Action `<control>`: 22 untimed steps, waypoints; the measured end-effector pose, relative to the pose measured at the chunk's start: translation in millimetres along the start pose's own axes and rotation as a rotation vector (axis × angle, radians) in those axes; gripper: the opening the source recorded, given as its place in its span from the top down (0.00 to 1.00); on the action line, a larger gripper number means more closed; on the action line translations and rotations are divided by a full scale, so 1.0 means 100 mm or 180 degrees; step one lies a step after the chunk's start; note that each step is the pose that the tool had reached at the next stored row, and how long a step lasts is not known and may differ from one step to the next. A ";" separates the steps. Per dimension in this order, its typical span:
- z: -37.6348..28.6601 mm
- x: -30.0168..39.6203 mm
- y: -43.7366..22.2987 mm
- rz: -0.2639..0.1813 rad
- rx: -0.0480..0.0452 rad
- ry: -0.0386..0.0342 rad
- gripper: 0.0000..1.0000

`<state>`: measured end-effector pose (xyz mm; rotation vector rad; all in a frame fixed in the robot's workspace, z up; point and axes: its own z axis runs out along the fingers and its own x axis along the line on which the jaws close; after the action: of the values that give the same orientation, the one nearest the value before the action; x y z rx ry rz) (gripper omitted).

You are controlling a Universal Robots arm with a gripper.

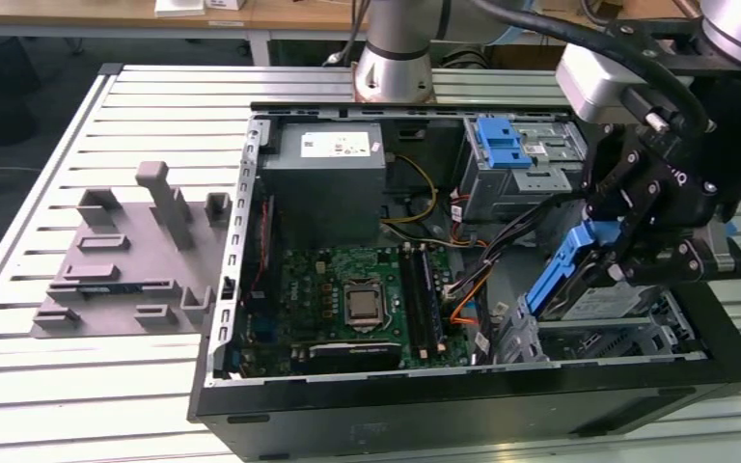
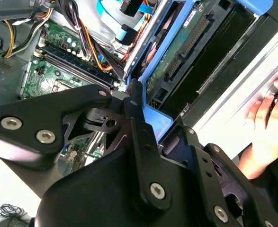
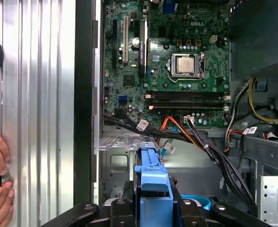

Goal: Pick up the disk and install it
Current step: 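Insert the disk into the insertion slot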

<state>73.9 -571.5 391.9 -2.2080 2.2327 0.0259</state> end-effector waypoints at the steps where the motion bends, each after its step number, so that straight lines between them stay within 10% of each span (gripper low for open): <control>1: 0.013 0.000 -0.001 0.0000 0.0000 0.0000 0.64; 11: 0.156 0.004 -0.010 0.0000 0.0000 0.0000 0.64; 22: 0.164 0.004 -0.011 0.0000 0.0000 0.0000 0.56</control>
<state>74.8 -571.8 375.5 -2.2080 2.2327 0.0259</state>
